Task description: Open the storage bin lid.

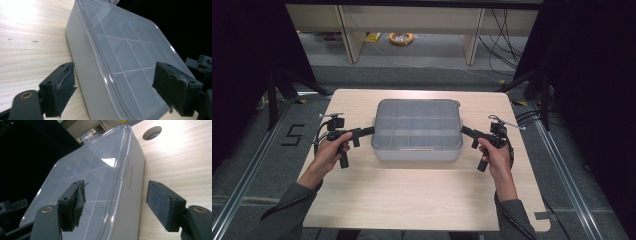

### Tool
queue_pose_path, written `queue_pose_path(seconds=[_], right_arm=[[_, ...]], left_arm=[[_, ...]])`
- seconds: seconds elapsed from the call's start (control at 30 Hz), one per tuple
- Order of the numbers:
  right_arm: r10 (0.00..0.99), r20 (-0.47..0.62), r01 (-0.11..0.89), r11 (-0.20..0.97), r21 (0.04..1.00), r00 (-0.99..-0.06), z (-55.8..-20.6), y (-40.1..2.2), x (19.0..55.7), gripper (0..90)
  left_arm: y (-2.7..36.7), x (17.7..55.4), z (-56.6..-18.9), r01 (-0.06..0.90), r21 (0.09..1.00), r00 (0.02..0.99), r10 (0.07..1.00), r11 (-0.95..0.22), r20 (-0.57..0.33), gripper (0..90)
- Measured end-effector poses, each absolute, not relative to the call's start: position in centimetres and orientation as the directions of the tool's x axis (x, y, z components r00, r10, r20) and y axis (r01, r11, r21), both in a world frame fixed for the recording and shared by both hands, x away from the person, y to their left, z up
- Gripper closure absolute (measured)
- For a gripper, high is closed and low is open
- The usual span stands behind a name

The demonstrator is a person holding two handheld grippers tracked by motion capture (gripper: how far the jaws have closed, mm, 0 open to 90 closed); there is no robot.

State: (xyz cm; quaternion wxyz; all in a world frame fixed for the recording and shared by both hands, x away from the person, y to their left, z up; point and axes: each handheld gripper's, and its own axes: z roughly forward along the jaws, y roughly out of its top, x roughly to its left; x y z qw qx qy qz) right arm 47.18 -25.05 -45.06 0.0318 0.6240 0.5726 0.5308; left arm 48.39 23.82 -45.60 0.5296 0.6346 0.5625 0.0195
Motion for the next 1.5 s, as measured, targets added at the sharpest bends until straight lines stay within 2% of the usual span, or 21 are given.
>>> queue_pose_path(seconds=[0.03, 0.17, 0.27, 0.3, 0.33, 0.37, 0.4, 0.43, 0.53, 0.57, 0.6, 0.73, 0.87, 0.97, 1.2, 1.3, 1.37, 1.47, 1.5], right_arm=[[0.739, 0.644, 0.693, -0.357, 0.626, -0.2, -45.1, -24.9, 47.5, 34.4], [0.741, 0.636, 0.689, -0.346, 0.637, -0.216, -45.4, -25.0, 48.6, 39.1], [0.762, 0.597, 0.67, -0.308, 0.675, -0.25, -45.9, -25.1, 49.6, 41.0], [0.731, 0.654, 0.707, -0.358, 0.609, -0.193, -45.5, -24.6, 49.5, 41.3], [0.724, 0.666, 0.723, -0.363, 0.588, -0.179, -45.4, -24.4, 49.6, 41.6], [0.765, 0.594, 0.677, -0.301, 0.672, -0.25, -46.0, -24.8, 50.2, 41.7], [0.765, 0.594, 0.677, -0.301, 0.672, -0.25, -46.0, -24.8, 50.2, 41.7], [0.74, 0.648, 0.722, -0.349, 0.597, -0.178, -45.6, -24.3, 50.3, 42.7], [0.751, 0.631, 0.714, -0.334, 0.616, -0.193, -45.7, -24.2, 50.9, 43.4], [0.734, 0.659, 0.734, -0.355, 0.579, -0.164, -45.5, -24.0, 50.8, 43.5], [0.757, 0.618, 0.705, -0.321, 0.633, -0.211, -45.8, -24.2, 51.1, 43.5], [0.755, 0.624, 0.715, -0.324, 0.62, -0.2, -45.7, -24.2, 51.3, 44.6], [0.746, 0.643, 0.734, -0.337, 0.59, -0.174, -45.7, -24.2, 51.2, 47.2], [0.755, 0.622, 0.72, -0.314, 0.619, -0.206, -46.0, -24.2, 51.4, 51.2], [0.747, 0.63, 0.728, -0.307, 0.612, -0.214, -46.3, -23.9, 51.7, 56.1], [0.75, 0.621, 0.719, -0.302, 0.626, -0.226, -46.4, -23.8, 52.0, 61.0], [0.746, 0.637, 0.732, -0.323, 0.599, -0.192, -46.1, -23.5, 51.7, 62.4], [0.745, 0.645, 0.737, -0.338, 0.585, -0.169, -45.8, -23.4, 51.5, 63.8], [0.76, 0.62, 0.707, -0.33, 0.626, -0.194, -45.9, -23.6, 51.6, 65.4]], left_arm=[[23.7, 48.8, -45.7, 0.695, 0.691, 0.363, 0.734, 0.197, -0.574, 18.2], [23.6, 49.6, -45.6, 0.7, 0.684, 0.355, 0.731, 0.205, -0.583, 20.8], [23.4, 50.2, -45.5, 0.701, 0.684, 0.353, 0.736, 0.201, -0.578, 23.2], [23.4, 50.3, -45.5, 0.705, 0.679, 0.348, 0.735, 0.205, -0.583, 23.7], [23.3, 50.5, -45.5, 0.702, 0.682, 0.357, 0.728, 0.204, -0.585, 23.7], [23.3, 50.7, -45.5, 0.708, 0.671, 0.345, 0.723, 0.218, -0.599, 23.2], [23.3, 50.7, -45.5, 0.708, 0.671, 0.345, 0.723, 0.218, -0.599, 23.4], [23.3, 51.2, -45.7, 0.705, 0.677, 0.347, 0.73, 0.212, -0.589, 24.7], [23.1, 51.6, -45.7, 0.713, 0.668, 0.338, 0.731, 0.213, -0.593, 26.6], [23.1, 51.7, -45.8, 0.714, 0.666, 0.337, 0.728, 0.215, -0.597, 28.0], [23.1, 51.9, -45.9, 0.713, 0.668, 0.343, 0.726, 0.211, -0.596, 29.6], [22.9, 52.4, -46.2, 0.719, 0.66, 0.325, 0.734, 0.218, -0.597, 31.4], [22.5, 53.1, -46.6, 0.734, 0.637, 0.301, 0.728, 0.236, -0.616, 37.0], [22.3, 53.4, -46.9, 0.74, 0.633, 0.302, 0.731, 0.225, -0.612, 43.2], [22.0, 54.0, -47.4, 0.75, 0.616, 0.283, 0.725, 0.241, -0.628, 49.4], [21.8, 54.0, -47.3, 0.738, 0.628, 0.279, 0.736, 0.246, -0.617, 53.2], [21.9, 53.9, -47.0, 0.74, 0.621, 0.265, 0.737, 0.259, -0.622, 57.9], [21.8, 53.7, -46.9, 0.735, 0.632, 0.277, 0.741, 0.246, -0.611, 58.9], [21.7, 53.5, -46.8, 0.73, 0.634, 0.27, 0.745, 0.255, -0.61, 58.9]])
